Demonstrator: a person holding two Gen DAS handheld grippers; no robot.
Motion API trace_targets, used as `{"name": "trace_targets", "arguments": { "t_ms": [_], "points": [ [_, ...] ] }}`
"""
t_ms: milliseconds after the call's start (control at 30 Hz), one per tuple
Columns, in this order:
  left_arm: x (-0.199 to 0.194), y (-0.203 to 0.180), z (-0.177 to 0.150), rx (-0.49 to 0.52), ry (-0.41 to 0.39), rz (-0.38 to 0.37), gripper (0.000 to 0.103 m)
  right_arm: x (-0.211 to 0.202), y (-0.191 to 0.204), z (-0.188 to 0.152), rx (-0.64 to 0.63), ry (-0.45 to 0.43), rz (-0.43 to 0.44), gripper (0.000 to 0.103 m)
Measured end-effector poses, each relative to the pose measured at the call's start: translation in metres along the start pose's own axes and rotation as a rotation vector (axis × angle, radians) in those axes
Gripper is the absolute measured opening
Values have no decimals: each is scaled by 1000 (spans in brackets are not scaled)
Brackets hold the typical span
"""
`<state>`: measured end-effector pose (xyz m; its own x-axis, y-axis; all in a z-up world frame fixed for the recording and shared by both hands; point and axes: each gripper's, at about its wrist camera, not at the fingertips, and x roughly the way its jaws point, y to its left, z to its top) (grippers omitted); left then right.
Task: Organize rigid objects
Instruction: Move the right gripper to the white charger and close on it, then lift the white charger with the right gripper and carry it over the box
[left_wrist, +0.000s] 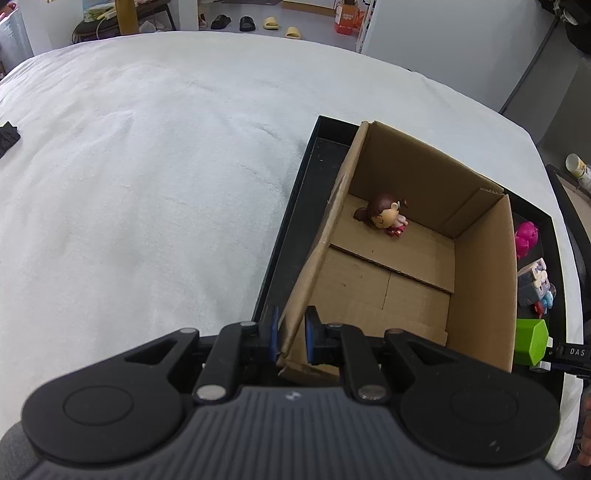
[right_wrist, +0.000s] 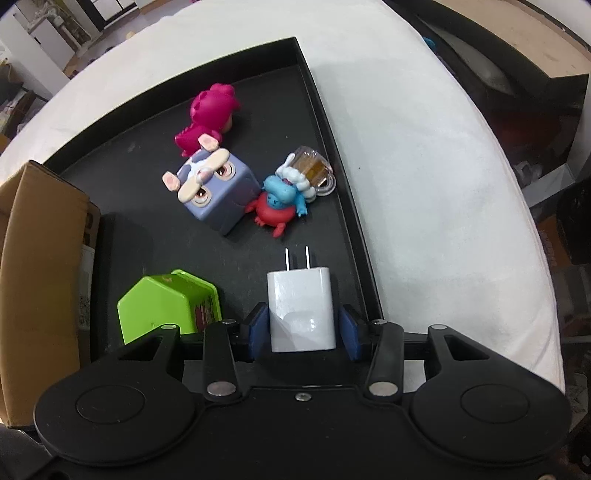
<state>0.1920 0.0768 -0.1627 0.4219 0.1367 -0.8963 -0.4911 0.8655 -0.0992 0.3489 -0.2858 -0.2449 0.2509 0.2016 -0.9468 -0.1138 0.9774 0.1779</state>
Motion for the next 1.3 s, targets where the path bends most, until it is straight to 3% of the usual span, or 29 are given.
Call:
{"name": "trace_targets", "arguments": {
  "t_ms": [433, 700, 1300],
  "points": [
    [-2, 0, -1, -9, -8, 6, 13, -13, -13, -8, 87, 14, 104, 37],
    [-4, 3, -2, -22, -7, -9, 13, -19, 3, -6, 48, 14, 87, 37],
    [-8, 6, -4, -32, 1, -44, 13, -80, 14, -9, 32, -81, 94, 37]
  ]
}}
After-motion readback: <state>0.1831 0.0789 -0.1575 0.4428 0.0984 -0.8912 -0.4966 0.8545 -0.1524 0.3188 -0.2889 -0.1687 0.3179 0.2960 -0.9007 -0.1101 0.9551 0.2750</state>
